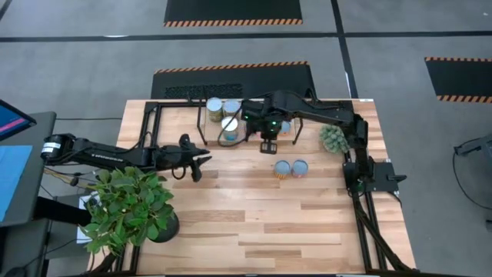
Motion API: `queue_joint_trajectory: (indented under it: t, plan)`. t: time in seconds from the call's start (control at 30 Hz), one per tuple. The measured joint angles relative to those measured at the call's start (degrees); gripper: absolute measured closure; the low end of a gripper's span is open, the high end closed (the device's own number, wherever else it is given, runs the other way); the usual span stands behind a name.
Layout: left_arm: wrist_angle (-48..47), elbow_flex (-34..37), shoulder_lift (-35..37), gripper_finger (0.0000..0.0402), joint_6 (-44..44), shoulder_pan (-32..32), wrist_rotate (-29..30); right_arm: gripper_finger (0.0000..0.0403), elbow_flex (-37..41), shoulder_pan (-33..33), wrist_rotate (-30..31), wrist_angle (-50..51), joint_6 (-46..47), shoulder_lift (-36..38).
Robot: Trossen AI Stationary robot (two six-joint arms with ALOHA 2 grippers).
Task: Pick and place cans onto a shelf
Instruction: Put the canned tomatoes on the shelf
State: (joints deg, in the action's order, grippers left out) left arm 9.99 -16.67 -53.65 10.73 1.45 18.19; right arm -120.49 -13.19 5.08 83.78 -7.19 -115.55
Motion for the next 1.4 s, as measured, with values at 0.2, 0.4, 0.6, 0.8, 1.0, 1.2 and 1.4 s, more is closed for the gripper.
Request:
queue_joint_trajectory:
  t: [0.2, 0.4, 0.6, 0.8, 1.0, 1.2, 1.4]
  plan:
    - [4.37, -1.99, 0.0, 0.0308, -0.79, 0.02, 3.61, 0.0382, 0.03, 0.4, -0.16, 6.21, 1.08, 1.83]
    - [-0.6, -8.34, -2.32, 0.0308, -6.09, 0.17, 7.87, 0.0381, 0.14, 1.73, -0.39, 6.35, -1.0, 5.75]
    - [-5.37, -14.36, -11.83, 0.0308, -9.09, 2.83, 9.03, 0.0372, 0.05, 1.82, -0.28, 6.2, -2.73, 10.74]
    - [-6.26, -19.51, -21.64, 0.0308, -10.82, 5.01, 12.25, 0.0379, 0.05, 1.13, -0.31, 6.26, -2.76, 16.17]
    - [-12.04, -26.57, -28.25, 0.0308, -11.69, 6.44, 15.2, 0.0381, 0.05, 1.05, -0.31, 6.23, -2.93, 20.8]
    - [-19.27, -31.37, -31.95, 0.0308, -9.55, 7.04, 16.96, 0.0374, 0.03, 1.05, -0.31, 6.24, -3.41, 24.7]
    - [-20.8, -33.03, -30.82, 0.0308, -7.14, 5.61, 16.58, 0.0381, 0.03, 1.05, -0.33, 6.26, -3.37, 26.52]
